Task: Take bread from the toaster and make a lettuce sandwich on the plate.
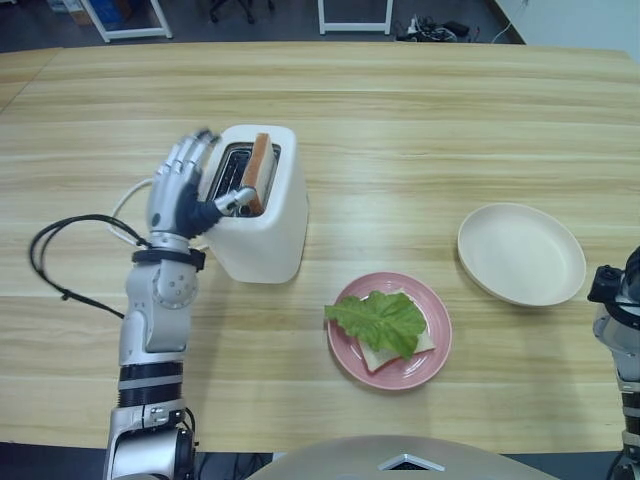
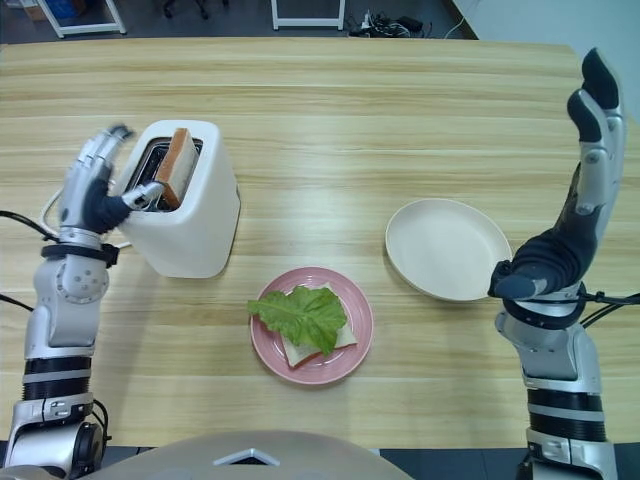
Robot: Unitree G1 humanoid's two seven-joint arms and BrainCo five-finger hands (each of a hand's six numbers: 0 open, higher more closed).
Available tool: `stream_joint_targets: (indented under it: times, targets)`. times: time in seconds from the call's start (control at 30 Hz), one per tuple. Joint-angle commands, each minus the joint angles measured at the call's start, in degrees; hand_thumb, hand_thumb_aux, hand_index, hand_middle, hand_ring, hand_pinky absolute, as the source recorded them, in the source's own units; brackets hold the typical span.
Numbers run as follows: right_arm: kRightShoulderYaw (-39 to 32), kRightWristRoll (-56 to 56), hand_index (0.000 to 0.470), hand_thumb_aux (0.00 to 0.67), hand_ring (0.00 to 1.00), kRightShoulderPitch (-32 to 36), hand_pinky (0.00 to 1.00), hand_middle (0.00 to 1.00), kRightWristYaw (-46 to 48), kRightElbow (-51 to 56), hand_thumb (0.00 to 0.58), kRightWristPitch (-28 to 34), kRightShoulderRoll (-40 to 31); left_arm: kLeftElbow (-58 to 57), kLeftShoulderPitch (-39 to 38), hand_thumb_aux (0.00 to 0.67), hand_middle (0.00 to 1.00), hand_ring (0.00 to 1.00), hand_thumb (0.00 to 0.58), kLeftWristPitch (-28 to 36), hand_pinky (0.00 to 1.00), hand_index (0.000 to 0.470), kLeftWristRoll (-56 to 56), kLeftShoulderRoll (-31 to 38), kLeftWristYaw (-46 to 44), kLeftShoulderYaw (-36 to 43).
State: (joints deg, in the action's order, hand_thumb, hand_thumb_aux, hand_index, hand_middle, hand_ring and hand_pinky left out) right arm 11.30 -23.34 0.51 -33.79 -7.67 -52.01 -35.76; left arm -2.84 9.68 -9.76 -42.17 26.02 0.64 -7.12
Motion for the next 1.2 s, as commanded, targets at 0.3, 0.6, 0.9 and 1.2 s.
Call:
stream_joint_targets:
  times: [0.3,0.6,0.9,1.2]
  targets:
    - [4.46,-16.42,0.000,0.000,0.00,0.48,0.00,0.00,-0.64,0.75,0.000,-0.32,7.95,-3.96,3.66,0.000,0.00,0.00,0.000,4.47,0.00,0.000,-1.12,4.18,-2.23,8.44]
    - [5.18,-23.50,0.000,0.000,0.00,-0.95,0.00,0.00,-4.04,1.87,0.000,1.21,8.56,-1.57,5.81,0.000,0.00,0.00,0.000,7.59,0.00,0.000,-2.03,3.35,-2.24,13.80]
    - [4.35,-25.10,0.000,0.000,0.00,-1.70,0.00,0.00,-4.44,0.45,0.000,2.97,8.65,-2.17,6.27,0.670,0.00,0.00,0.580,9.81,0.00,0.470,-2.06,3.74,-1.42,15.44]
    - [3.60,-26.29,0.000,0.000,0.00,-1.98,0.00,0.00,-5.23,0.67,0.000,4.01,8.35,2.73,4.67,0.670,0.00,0.00,0.580,9.76,0.00,0.470,5.28,2.44,0.65,10.13]
